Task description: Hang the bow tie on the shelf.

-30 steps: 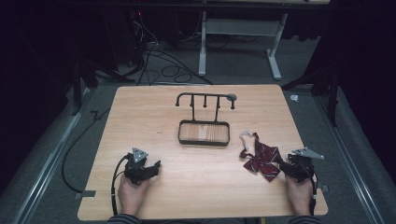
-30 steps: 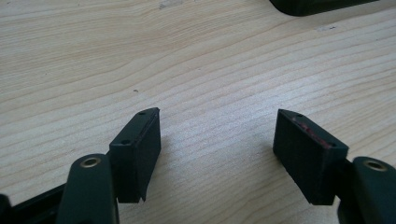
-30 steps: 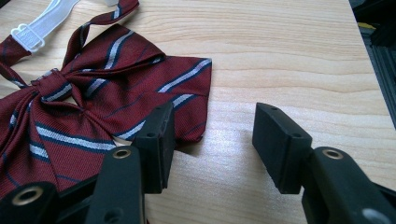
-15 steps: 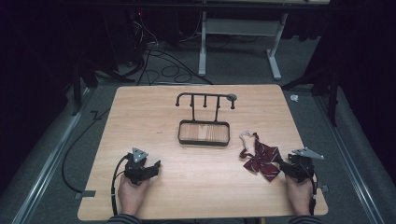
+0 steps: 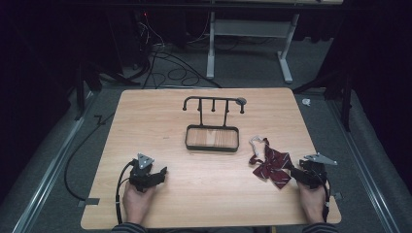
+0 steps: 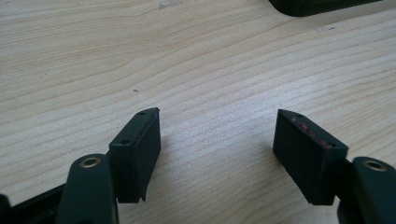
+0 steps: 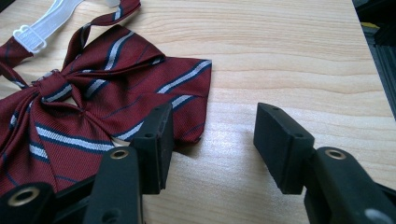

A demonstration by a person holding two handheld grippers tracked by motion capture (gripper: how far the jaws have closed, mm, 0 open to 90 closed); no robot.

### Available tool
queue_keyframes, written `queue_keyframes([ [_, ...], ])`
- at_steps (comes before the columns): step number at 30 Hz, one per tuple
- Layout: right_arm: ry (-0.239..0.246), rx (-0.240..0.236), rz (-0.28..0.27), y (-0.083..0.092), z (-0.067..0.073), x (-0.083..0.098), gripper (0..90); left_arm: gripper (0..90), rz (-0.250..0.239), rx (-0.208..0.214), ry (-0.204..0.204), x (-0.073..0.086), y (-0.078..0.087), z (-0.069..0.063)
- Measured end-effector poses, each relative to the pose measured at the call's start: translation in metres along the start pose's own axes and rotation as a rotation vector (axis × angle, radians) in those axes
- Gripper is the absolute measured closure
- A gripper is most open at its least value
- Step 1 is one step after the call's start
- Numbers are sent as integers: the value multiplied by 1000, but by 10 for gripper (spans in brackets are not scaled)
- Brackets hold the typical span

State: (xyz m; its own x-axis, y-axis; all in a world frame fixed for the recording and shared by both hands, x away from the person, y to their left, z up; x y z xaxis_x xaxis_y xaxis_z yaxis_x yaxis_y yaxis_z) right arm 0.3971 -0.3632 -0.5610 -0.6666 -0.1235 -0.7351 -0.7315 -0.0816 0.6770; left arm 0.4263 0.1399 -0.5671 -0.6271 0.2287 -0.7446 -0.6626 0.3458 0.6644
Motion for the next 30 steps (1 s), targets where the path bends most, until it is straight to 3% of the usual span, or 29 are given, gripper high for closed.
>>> queue_keyframes([
  [11,13,-18,-17,4,6,-4,509,320,-2,7,6,0,0,0],
  [30,6,-137,-66,20,28,-20,610,320,2,1,-3,0,0,0],
])
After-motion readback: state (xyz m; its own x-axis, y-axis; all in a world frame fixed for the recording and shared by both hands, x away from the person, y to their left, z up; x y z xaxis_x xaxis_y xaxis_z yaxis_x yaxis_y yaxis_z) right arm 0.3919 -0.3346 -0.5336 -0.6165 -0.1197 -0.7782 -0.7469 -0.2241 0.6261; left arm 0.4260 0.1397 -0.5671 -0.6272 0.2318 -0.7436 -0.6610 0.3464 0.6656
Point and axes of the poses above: each handheld gripper's, and its own axes: y roughly backward along the jaws, x roughly out of its underside, z roughly to its left, the point moved 9 cm from there along -y, roughly forward along the jaws, and after that the axes turned 3 degrees about y, right-handed, at the moved point
